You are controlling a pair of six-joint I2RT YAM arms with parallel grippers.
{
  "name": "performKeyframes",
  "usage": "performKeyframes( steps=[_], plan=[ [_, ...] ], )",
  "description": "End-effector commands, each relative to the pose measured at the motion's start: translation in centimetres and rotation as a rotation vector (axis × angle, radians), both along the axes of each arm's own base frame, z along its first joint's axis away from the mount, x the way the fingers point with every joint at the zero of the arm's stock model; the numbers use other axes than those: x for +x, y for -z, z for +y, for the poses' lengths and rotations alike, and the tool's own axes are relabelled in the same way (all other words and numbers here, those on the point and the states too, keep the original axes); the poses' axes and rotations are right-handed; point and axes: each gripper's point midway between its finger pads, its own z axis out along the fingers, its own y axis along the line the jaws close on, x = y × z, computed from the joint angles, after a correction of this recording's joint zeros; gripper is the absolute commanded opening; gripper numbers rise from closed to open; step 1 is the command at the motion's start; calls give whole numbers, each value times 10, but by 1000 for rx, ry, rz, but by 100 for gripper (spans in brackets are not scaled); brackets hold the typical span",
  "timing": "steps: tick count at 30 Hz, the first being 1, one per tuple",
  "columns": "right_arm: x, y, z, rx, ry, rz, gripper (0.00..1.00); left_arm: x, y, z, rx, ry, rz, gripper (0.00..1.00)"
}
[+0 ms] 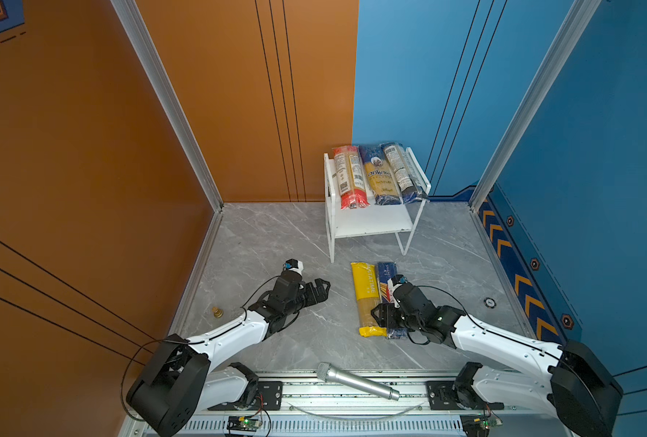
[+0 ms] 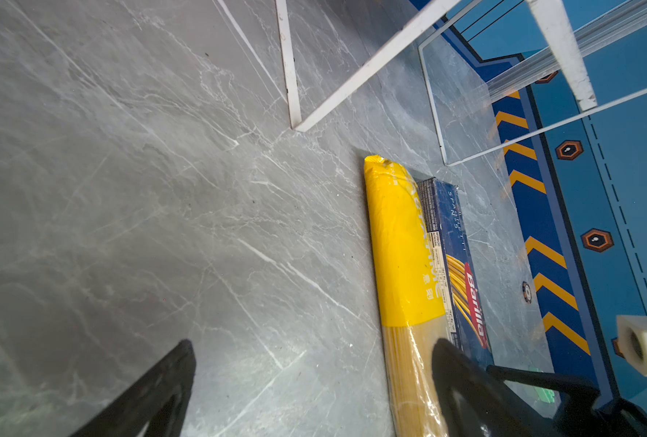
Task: Place and organize the pasta boxes and bags onto the shelf
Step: 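Lower the open right gripper onto the end of the yellow Pastatime pack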
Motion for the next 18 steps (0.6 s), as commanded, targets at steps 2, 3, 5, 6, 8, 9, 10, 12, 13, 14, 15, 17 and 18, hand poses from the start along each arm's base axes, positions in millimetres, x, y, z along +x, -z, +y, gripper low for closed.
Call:
performKeyframes(
  steps=[2,3,5,6,8,9,10,12,13,14,15,17,18],
  plan=[
    [4,-5,16,18,-20,0,72,-4,3,6,-13,-10,10,98],
    [3,-4,18,12,-26,4,72,-4,3,7,-14,-12,8,98],
    [3,-1,21,-3,-31,11,72,-4,2,9,-18,-19,5,98],
    [4,-1,21,-11,-32,12,72,-5,1,11,-19,-23,3,98],
    [3,-3,24,-34,-43,2,72,-5,1,14,-17,-30,2,98],
    [3,-5,24,-53,-45,-13,72,-6,1,15,-15,-31,1,98],
    [4,-8,25,-60,-49,-24,72,-6,1,17,-15,-35,2,98],
    [3,-10,27,-62,-56,-25,72,-7,2,19,-14,-39,3,98],
    [4,-10,27,-63,-55,-22,72,-7,3,19,-14,-40,4,98],
    [3,-9,27,-66,-55,-18,72,-8,3,20,-14,-43,5,98],
    [3,-9,26,-70,-50,-15,72,-8,4,21,-14,-44,5,98],
    [4,-6,23,-86,-32,-9,72,-9,4,22,-15,-46,6,98],
    [4,-5,21,-93,-24,-7,72,-9,4,22,-16,-47,5,98]
  ],
)
